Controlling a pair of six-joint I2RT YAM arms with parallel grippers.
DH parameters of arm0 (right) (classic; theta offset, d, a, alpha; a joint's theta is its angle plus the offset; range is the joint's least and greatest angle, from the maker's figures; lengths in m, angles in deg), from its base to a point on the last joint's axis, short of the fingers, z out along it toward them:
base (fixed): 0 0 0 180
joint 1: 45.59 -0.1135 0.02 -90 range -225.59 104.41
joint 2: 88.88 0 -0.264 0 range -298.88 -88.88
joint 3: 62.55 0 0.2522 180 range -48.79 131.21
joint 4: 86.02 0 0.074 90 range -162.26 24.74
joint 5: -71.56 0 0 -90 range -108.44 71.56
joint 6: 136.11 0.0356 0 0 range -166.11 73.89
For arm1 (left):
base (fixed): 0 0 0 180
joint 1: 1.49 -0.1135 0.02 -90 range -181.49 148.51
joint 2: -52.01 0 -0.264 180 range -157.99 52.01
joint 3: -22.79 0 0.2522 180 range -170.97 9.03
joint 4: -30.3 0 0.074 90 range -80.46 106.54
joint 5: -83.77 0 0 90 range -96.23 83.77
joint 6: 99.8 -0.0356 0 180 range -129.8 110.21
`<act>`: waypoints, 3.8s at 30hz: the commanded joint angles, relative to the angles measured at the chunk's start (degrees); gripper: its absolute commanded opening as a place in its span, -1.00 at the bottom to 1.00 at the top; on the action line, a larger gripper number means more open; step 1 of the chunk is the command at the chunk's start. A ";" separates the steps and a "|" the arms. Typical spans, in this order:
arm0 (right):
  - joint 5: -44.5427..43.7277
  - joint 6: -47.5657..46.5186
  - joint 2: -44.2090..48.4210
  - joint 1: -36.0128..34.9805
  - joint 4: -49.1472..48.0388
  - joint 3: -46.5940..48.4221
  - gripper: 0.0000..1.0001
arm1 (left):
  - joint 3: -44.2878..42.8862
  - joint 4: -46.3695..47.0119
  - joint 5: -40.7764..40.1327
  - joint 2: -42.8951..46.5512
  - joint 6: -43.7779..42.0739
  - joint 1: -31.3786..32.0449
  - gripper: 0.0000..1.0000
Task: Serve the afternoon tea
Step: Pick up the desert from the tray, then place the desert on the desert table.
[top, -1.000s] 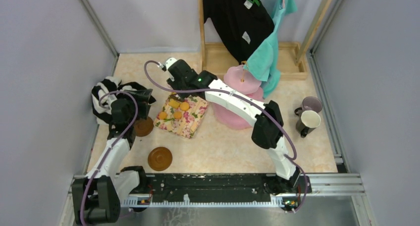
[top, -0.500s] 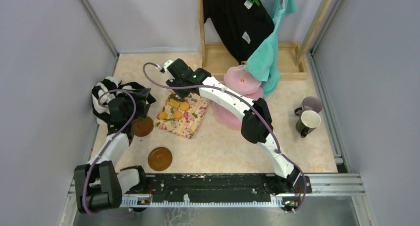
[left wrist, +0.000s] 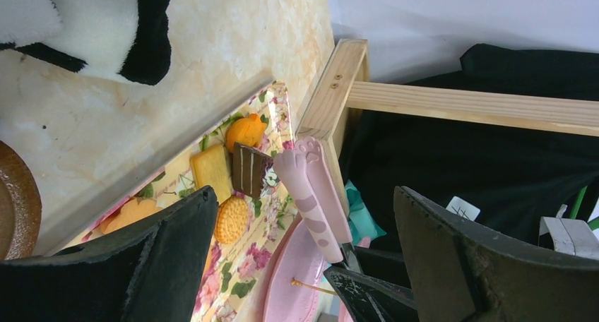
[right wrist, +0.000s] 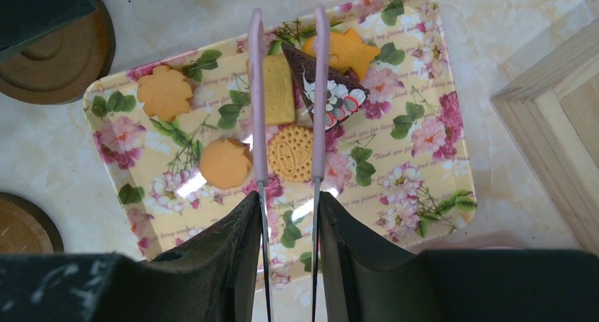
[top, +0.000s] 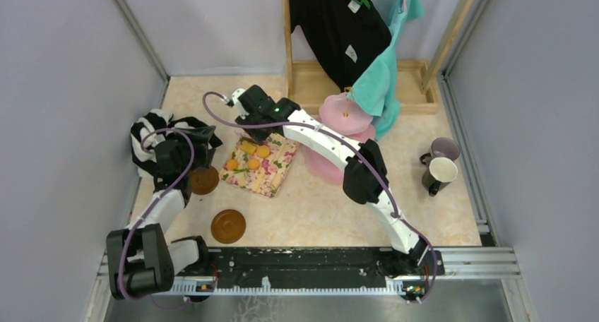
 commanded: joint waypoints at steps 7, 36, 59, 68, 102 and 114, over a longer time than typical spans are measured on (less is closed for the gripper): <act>0.31 -2.36 -0.20 -0.07 -3.66 -1.16 -0.30 | 0.73 4.20 2.11 -1.29 1.01 -0.43 0.97; -7.11 -8.22 -0.94 -0.07 -6.73 -4.63 -0.52 | 1.07 6.51 3.06 -3.41 1.36 -0.37 0.97; -8.99 -6.46 10.56 -0.11 -12.73 -11.47 -1.00 | 0.96 2.72 1.93 0.43 -0.72 -0.37 0.96; -10.77 -5.96 14.52 -1.21 -13.93 -14.77 -1.00 | -0.10 1.31 2.13 1.22 -1.94 -0.38 0.96; -33.99 8.53 53.55 -12.95 2.39 -50.29 -1.00 | -3.84 5.21 0.63 -2.23 -2.72 5.34 0.91; -40.64 10.77 55.78 -14.37 5.51 -53.42 -1.00 | -6.00 7.53 -4.21 -6.35 -2.42 11.80 0.91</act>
